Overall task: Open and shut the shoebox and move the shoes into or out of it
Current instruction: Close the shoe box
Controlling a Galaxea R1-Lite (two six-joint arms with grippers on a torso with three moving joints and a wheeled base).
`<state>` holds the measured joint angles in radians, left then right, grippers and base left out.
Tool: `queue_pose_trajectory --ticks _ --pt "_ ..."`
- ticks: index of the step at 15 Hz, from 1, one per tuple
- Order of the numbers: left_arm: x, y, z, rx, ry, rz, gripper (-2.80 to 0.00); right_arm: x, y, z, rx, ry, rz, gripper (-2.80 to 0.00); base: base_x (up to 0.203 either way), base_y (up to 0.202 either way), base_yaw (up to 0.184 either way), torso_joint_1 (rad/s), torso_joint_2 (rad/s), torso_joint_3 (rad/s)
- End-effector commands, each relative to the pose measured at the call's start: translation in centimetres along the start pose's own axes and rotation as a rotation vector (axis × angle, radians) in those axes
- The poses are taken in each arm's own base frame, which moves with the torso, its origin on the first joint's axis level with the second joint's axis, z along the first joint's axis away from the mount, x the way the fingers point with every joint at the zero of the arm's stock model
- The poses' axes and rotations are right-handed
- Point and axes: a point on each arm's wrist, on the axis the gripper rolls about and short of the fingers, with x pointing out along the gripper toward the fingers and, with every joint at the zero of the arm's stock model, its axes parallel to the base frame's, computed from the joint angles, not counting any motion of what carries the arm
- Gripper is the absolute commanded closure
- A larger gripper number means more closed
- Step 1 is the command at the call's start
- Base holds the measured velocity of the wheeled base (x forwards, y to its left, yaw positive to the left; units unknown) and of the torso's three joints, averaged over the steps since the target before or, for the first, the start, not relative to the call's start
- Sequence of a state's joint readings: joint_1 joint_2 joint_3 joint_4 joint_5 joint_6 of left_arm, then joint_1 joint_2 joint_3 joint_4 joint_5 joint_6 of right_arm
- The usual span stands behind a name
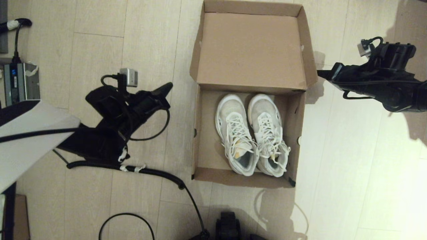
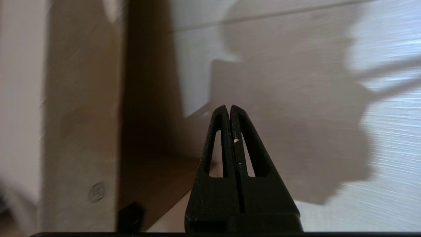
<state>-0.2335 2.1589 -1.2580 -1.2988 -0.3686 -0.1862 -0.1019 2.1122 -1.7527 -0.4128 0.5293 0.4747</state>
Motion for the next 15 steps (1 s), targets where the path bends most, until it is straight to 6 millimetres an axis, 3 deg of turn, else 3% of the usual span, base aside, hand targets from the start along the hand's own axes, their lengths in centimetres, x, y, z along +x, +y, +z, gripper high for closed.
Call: queue_pose_trajectory --ticks 1,4,7,10,15 --pt "2.3 1.8 1.5 0.005 -0.049 -0.027 0.0 0.6 -0.6 -0.7 0.006 0.034 0.05 0.0 0.0 0.0 0.0 0.0 0.0 0.0" --pt "5.0 3.2 2.9 -0.06 -0.073 -0.091 0.0 0.8 -0.7 -0.7 -0.008 0.033 0.103 0.0 0.0 0.0 0.0 0.0 0.0 0.0" --pt "7.0 3.8 1.3 -0.084 -0.061 -0.177 0.0 0.8 -0.7 -0.8 -0.002 0.045 0.128 0.0 0.0 0.0 0.0 0.0 0.0 0.0" --pt "7.9 1.9 -0.1 -0.117 -0.019 -0.263 0.0 0.8 -0.3 -0.2 0.026 0.013 0.175 0.0 0.0 0.0 0.0 0.0 0.0 0.0" --pt "8.6 -0.2 -0.2 -0.17 -0.003 -0.314 0.0 0.6 0.4 0.8 0.162 -0.04 0.257 0.0 0.0 0.0 0.0 0.0 0.0 0.0"
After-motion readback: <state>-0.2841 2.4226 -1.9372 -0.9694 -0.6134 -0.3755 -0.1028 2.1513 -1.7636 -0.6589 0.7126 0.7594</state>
